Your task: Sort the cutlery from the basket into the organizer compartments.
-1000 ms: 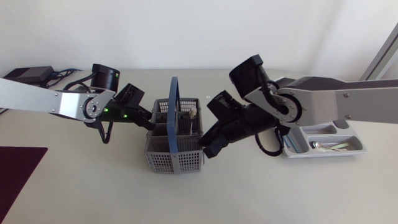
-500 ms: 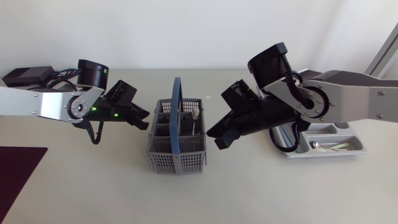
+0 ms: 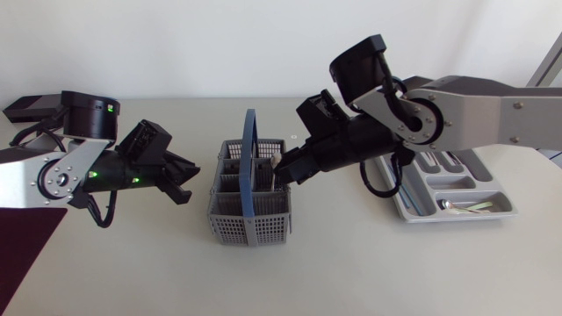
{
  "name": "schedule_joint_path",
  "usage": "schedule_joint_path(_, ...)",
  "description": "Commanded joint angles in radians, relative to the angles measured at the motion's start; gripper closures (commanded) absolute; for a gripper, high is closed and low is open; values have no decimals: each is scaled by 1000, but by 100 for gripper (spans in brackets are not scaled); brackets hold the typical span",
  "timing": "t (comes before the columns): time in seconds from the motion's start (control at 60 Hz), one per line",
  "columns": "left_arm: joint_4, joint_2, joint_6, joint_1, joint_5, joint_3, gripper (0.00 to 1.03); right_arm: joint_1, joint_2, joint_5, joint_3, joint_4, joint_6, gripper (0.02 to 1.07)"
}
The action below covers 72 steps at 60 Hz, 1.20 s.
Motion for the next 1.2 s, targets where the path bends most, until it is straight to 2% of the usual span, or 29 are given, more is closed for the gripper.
schedule_joint_path(0.0, -5, -28, 25, 5, 18, -36, 78, 16, 42, 23, 31, -17, 63, 67)
schedule_joint_path(0.233, -1, -60, 28, 5, 28, -59, 78, 44, 124, 59, 127, -98, 124, 66)
schedule_joint_path(0.283, 1, -63, 28, 3, 28, -62, 78, 51, 137, 78, 142, -106, 134, 61)
schedule_joint_path(0.583, 5, -74, 28, 11, 30, -69, 78, 87, 190, 238, 189, -115, 158, 54)
schedule_joint_path(0.967, 19, -62, 24, 11, 30, -62, 78, 96, 270, 258, 248, -124, 181, 53)
schedule_joint_path(1.183, 19, -60, 28, 19, 30, -72, 78, 54, 292, 286, 255, -97, 118, 53)
